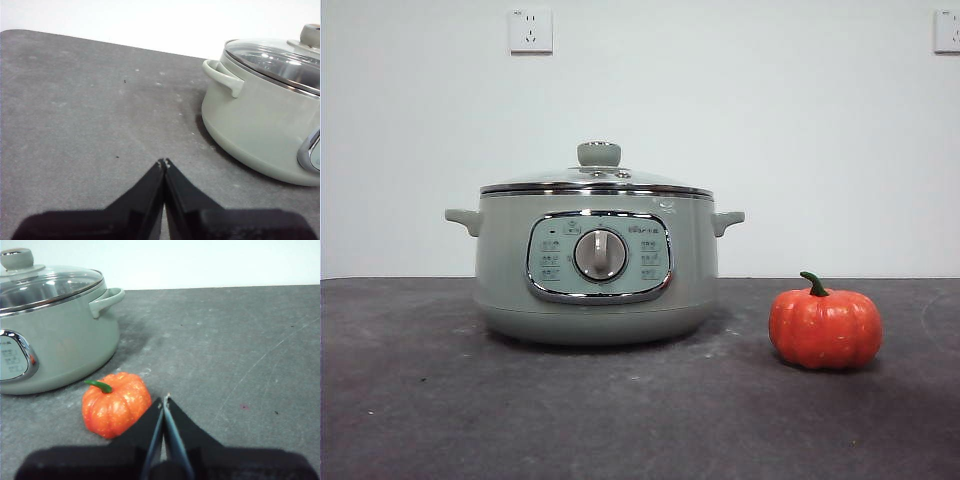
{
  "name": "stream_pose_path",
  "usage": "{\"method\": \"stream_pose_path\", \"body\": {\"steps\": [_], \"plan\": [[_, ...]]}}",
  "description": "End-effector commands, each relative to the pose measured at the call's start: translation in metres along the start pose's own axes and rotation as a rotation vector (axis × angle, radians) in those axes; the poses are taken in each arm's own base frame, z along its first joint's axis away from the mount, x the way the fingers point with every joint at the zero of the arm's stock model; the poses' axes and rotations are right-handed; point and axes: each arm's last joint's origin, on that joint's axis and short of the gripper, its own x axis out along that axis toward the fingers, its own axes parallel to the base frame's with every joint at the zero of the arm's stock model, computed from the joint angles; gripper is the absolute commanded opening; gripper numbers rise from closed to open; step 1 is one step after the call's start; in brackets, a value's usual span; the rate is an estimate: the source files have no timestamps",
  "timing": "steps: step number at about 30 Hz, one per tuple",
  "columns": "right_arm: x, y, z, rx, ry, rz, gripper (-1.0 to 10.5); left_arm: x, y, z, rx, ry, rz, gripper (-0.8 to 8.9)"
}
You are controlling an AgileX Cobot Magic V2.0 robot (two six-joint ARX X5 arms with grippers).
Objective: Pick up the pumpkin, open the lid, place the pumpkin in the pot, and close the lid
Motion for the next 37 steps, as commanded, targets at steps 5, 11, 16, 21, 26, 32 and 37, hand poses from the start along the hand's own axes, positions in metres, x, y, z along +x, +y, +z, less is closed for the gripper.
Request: {"method": "stream_pose_path", "body": {"steps": [5,11,16,21,26,32,37], "plan": [[0.001,0.000,-0.002,0.184,-0.010,0.007,0.0,0.001,0.000,-0.005,-0.009,0.017,-0.042,-0.04],[0.000,0.000,0.002,0.311,-0.028,0.010,-0.1,0.001,-0.001,-0.003,-0.062,0.015,-0.047,-0.08],[-0.007,0.002,0.024,0.344,-0.085,0.023,-0.1,-0.006,-0.006,0.016,-0.105,-0.006,-0.103,-0.08],[-0.015,0.005,0.059,0.338,-0.106,0.029,-0.1,-0.019,-0.014,0.047,-0.106,0.002,-0.104,-0.08],[-0.021,0.009,0.100,0.259,0.014,0.086,-0.1,-0.027,-0.025,0.086,-0.086,0.058,-0.193,-0.08],[-0.024,0.015,0.151,0.136,0.210,0.177,-0.1,-0.030,-0.036,0.124,0.029,0.200,-0.309,-0.08],[-0.024,0.017,0.186,0.051,0.350,0.215,-0.1,-0.029,-0.042,0.145,0.092,0.309,-0.397,-0.08]]}}
